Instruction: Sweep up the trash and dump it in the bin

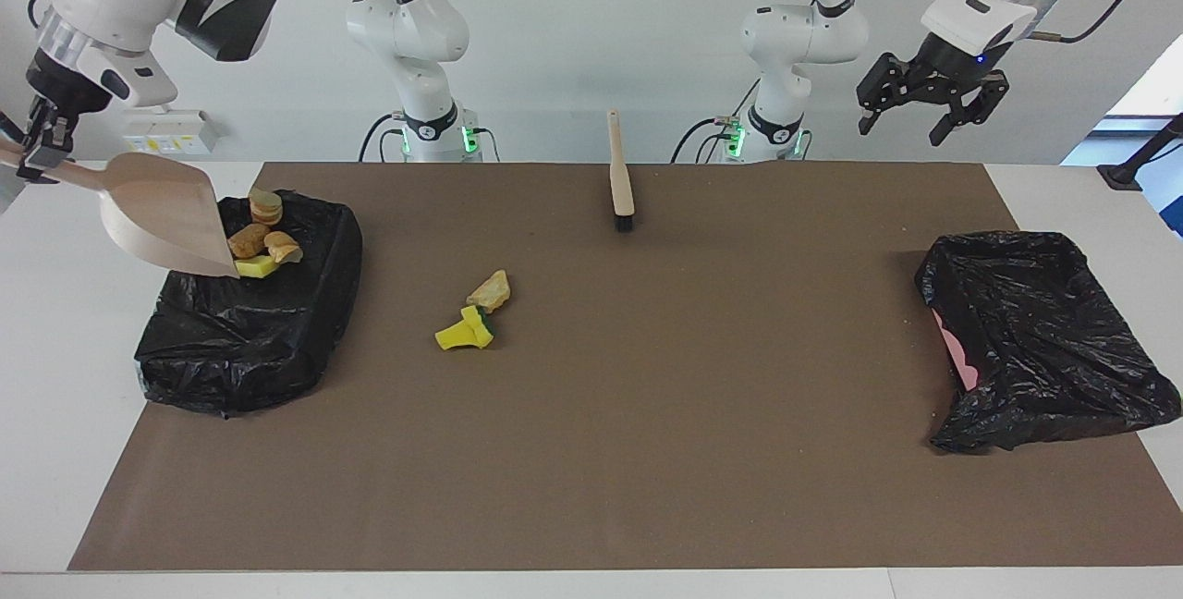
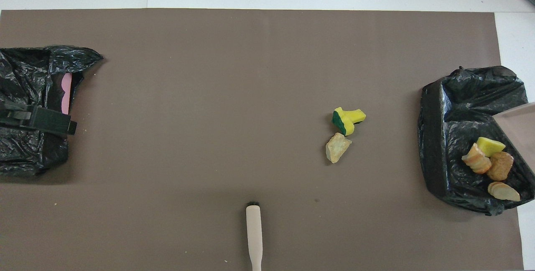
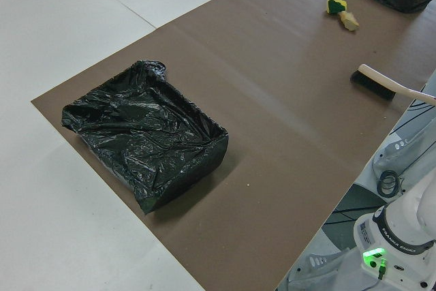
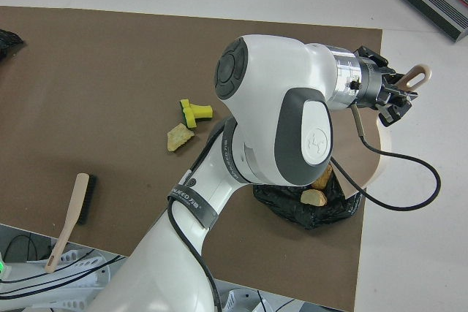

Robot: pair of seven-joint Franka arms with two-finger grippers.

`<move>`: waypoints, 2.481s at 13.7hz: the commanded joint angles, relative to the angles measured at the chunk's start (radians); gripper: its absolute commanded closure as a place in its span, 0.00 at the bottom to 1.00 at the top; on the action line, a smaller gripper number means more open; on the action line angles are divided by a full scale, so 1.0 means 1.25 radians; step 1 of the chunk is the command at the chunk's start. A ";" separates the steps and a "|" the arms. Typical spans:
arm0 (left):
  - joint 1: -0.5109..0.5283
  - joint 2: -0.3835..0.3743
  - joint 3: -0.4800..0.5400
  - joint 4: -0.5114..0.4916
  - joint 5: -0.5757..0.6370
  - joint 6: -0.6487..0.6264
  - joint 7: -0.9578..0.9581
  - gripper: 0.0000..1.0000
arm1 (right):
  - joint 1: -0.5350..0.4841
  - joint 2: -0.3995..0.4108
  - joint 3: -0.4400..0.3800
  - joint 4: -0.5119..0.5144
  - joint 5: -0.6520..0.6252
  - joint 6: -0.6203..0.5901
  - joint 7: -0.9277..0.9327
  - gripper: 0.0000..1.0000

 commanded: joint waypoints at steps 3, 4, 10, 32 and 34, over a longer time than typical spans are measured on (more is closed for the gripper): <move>0.003 -0.005 -0.013 0.017 0.030 -0.019 0.008 0.00 | -0.003 0.004 0.121 0.071 0.040 -0.177 0.149 1.00; 0.002 -0.010 -0.014 0.012 0.031 -0.020 0.009 0.00 | -0.003 0.003 0.158 0.072 0.063 -0.211 0.210 1.00; 0.010 -0.001 -0.012 0.018 0.056 -0.024 0.003 0.00 | -0.002 0.012 0.323 0.097 0.270 -0.381 0.650 1.00; 0.004 -0.014 -0.008 0.009 0.056 -0.031 0.006 0.00 | 0.456 0.652 0.414 0.565 0.568 -0.438 2.189 1.00; 0.005 -0.015 -0.008 0.009 0.056 -0.033 0.004 0.00 | 0.479 0.672 0.414 0.551 0.553 -0.389 2.189 1.00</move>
